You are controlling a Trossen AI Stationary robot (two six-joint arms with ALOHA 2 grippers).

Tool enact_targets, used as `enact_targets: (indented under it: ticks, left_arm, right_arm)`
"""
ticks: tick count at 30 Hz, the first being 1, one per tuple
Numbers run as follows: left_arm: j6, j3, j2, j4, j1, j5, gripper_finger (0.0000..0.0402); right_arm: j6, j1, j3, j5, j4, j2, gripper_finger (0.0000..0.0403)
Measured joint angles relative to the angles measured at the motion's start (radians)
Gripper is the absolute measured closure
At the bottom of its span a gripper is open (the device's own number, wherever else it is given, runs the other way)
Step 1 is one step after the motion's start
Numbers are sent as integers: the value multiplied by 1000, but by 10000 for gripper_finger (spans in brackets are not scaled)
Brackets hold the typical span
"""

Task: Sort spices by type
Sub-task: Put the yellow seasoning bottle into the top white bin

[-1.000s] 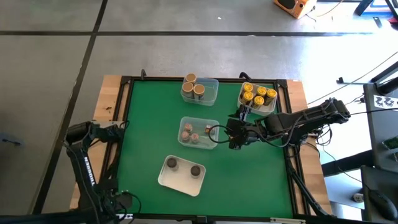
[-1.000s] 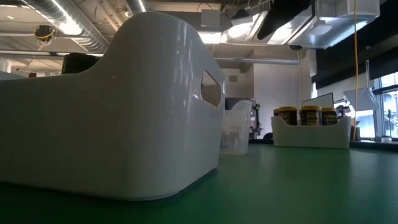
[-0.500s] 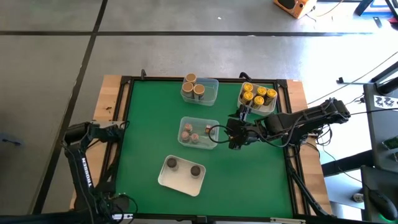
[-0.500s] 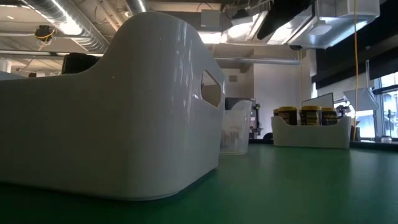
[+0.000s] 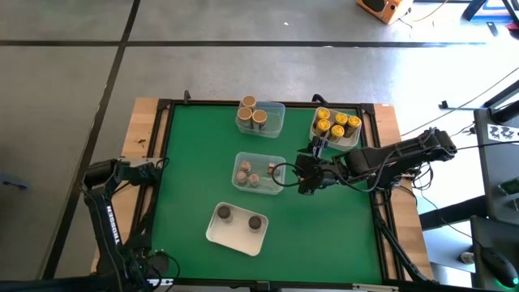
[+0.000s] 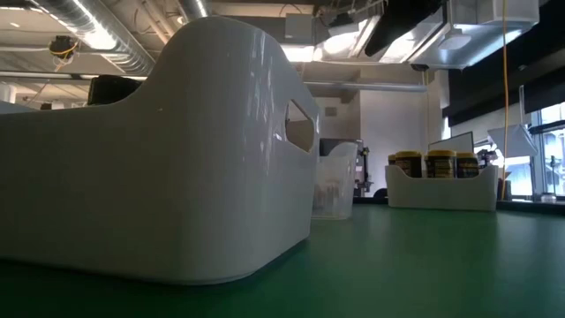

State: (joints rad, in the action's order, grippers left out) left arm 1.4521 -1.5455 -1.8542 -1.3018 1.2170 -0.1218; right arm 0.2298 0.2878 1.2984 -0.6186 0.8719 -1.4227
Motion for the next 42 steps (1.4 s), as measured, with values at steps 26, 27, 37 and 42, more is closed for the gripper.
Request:
enact_targets:
  ticks: [26,27,37,42]
  left_arm:
    - [13,106,-3,65,9,-46,17]
    - [13,113,-3,73,9,-50,24]
    - [24,149,-3,116,-1,-81,153]
    - [39,149,-3,117,-18,-80,186]
  right_arm:
    - [0,0,0,0,-3,0,84]
    - [0,0,0,0,-4,0,84]
    - [0,0,0,0,-4,0,84]
    - [-3,0,0,0,-5,-4,84]
